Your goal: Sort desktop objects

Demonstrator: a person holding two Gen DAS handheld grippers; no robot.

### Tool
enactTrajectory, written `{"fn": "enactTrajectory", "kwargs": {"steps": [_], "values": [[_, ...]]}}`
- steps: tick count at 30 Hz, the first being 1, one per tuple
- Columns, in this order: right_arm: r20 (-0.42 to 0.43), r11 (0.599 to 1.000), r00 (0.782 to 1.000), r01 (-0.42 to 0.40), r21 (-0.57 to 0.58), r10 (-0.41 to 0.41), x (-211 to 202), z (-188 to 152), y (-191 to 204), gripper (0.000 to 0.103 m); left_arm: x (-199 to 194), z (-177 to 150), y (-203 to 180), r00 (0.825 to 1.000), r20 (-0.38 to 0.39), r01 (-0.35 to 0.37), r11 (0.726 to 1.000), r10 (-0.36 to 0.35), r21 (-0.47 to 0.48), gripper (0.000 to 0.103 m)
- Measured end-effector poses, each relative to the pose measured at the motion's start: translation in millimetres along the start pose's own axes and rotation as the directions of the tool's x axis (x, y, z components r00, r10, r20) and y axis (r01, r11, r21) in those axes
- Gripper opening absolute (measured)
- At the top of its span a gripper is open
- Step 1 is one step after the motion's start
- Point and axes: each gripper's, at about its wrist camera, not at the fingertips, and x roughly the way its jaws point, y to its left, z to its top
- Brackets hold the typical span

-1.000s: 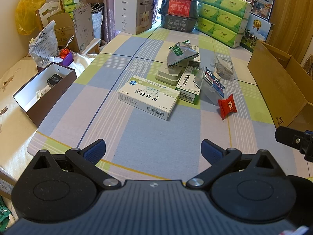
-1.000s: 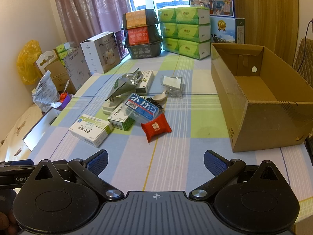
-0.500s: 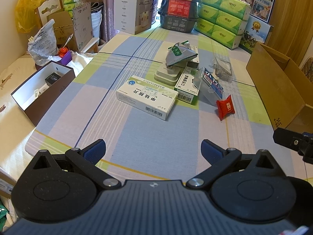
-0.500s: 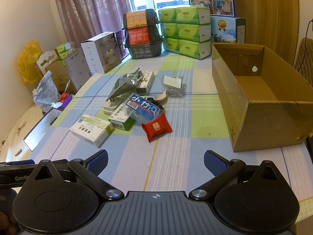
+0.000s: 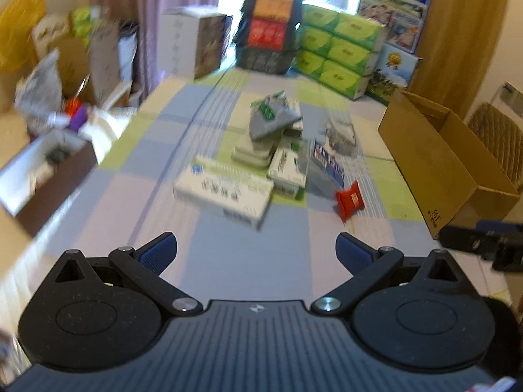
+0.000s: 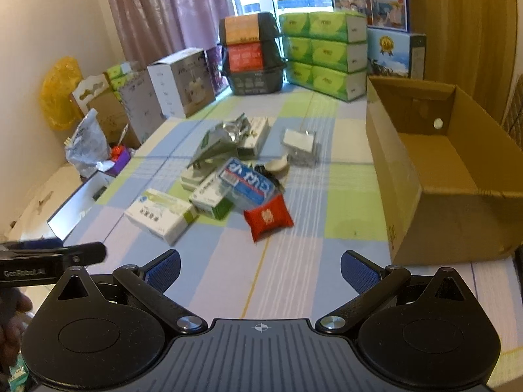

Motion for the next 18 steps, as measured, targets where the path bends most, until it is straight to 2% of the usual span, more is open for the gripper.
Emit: {"fn": "enactTrajectory", "kwargs": {"steps": [5,7,9,13,15,18], "values": [[0.002,0.996,0.999,-0.052,-0.076,0.052,12,13,4,0.101,9,17,16,1.0,0.005,0.014,0.99,-0.014,0.142,0.102],[-0.008,0.992,0.998,-0.058,-0.108,0.057,21,16,6,0.101,15,21,22,0.999,0.01,0.037,0.976,-0.04,0.217,0.102],[-0.019,0.988,0.998,-0.06,-0.145,0.058,31,17,6,0.101,25,26,26,0.998,0.005,0.063,0.95,-0.067,0.307,0.102],[-0.064,0.978,0.997,-0.065,-0.2,0.053,58,14,2,0.101,49,34,34,0.993,-0.037,0.113,0.875,-0.109,0.47,0.102],[-0.083,0.972,0.995,-0.069,-0.225,0.051,72,13,0,0.101,62,36,36,0.989,-0.061,0.149,0.822,-0.138,0.55,0.102],[-0.116,0.963,0.992,-0.079,-0.26,0.05,97,12,-4,0.101,84,38,36,0.981,-0.105,0.19,0.722,-0.162,0.665,0.102]]}}
